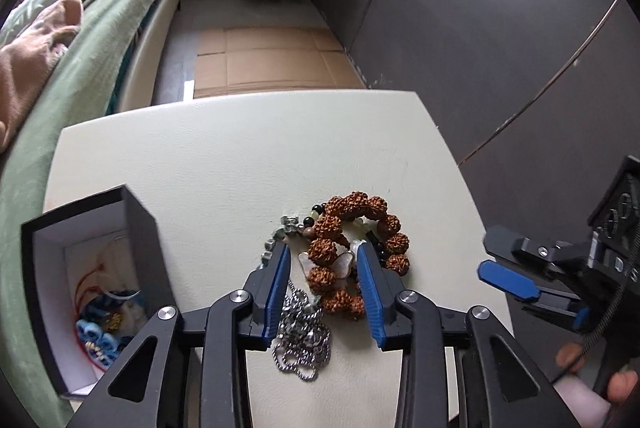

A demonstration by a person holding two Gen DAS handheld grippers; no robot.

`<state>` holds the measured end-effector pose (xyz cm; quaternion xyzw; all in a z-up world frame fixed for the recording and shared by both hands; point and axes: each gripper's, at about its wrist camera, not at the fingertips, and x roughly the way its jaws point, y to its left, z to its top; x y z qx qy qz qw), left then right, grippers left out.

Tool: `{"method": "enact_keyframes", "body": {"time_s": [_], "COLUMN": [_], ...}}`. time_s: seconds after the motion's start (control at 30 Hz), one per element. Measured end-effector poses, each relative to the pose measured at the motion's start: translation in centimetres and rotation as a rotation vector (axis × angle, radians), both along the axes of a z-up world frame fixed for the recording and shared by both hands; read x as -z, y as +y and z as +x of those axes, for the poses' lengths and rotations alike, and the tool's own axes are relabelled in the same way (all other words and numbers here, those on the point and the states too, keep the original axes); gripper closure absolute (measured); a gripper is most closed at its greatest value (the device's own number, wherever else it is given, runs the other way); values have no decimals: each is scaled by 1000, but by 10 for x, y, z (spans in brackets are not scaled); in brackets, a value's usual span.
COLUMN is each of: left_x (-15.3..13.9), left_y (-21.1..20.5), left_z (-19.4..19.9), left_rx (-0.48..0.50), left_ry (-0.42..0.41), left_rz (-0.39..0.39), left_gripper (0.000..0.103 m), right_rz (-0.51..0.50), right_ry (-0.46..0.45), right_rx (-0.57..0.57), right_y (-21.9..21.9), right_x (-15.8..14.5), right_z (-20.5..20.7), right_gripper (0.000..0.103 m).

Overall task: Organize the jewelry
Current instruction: 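Grasp the brown rudraksha bead bracelet with the left tool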

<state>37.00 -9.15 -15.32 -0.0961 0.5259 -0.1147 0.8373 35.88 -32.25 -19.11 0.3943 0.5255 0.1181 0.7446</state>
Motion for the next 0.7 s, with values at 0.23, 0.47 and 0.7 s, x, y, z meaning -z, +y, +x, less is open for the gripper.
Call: {"method": "enact_keyframes", "body": {"time_s": [0.23,0.47,0.7], "left_x": [19,32,14], "left_y": [-10,-8,-2], "left_z": [16,20,13], "left_rx": [4,-9,11], "left_ry": [65,96,58], "left_rz": [29,-4,-87], "left_gripper": [74,77,84], "right_rz": [-27,-50,-57], "right_ry": [2,-1,-2], "right_rx": [4,-3,-27], "right_y": [0,1,7], "right_x": [0,-2,-2], "right_z": [0,1,3], "right_gripper": [40,40,40]}}
